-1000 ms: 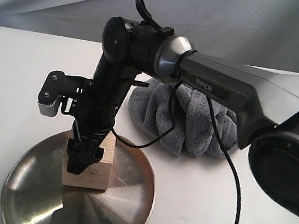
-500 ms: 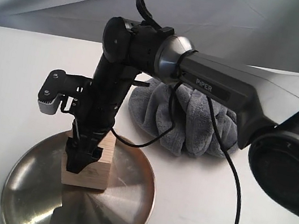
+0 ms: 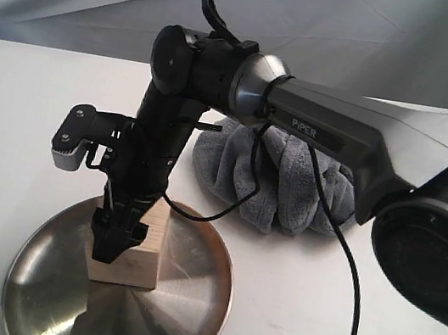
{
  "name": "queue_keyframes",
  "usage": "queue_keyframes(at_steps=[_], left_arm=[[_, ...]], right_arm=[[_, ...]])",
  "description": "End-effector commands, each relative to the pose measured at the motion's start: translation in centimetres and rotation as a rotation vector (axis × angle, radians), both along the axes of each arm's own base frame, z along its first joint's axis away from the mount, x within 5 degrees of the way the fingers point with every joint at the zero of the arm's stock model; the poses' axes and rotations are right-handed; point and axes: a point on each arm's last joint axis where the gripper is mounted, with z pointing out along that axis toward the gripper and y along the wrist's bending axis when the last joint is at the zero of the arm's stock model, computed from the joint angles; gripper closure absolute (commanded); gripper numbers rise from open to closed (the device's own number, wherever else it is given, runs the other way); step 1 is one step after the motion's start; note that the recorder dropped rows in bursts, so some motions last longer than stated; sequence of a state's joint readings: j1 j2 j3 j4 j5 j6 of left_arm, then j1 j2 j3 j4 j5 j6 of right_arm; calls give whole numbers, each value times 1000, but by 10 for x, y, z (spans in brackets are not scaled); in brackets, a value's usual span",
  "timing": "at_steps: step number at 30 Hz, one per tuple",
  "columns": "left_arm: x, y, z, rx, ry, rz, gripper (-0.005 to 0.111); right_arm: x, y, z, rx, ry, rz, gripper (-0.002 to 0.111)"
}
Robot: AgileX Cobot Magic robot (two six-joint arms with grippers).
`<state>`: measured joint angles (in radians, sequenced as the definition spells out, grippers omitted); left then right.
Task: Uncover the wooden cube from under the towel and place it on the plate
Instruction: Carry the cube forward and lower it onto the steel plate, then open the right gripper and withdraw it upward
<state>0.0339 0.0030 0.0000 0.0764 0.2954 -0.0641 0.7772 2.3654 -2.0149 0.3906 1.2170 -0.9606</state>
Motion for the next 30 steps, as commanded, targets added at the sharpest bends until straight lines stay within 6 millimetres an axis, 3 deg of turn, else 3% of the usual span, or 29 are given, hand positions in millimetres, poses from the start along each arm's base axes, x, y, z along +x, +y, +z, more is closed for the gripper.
queue_keyframes(at_steps=[1, 9, 19, 30], left_arm=[[0, 0, 1, -9, -14, -5, 106], [0, 0, 1, -9, -14, -5, 106], [0, 0, 1, -9, -14, -5, 106], [0, 0, 1, -9, -14, -5, 106]], right_arm=[[-6, 5, 15, 40, 1, 3, 15], [-7, 0, 41, 60, -57, 10, 14], [-15, -18, 112, 99, -202, -52, 15], [-29, -49, 200, 236, -387, -206, 47]])
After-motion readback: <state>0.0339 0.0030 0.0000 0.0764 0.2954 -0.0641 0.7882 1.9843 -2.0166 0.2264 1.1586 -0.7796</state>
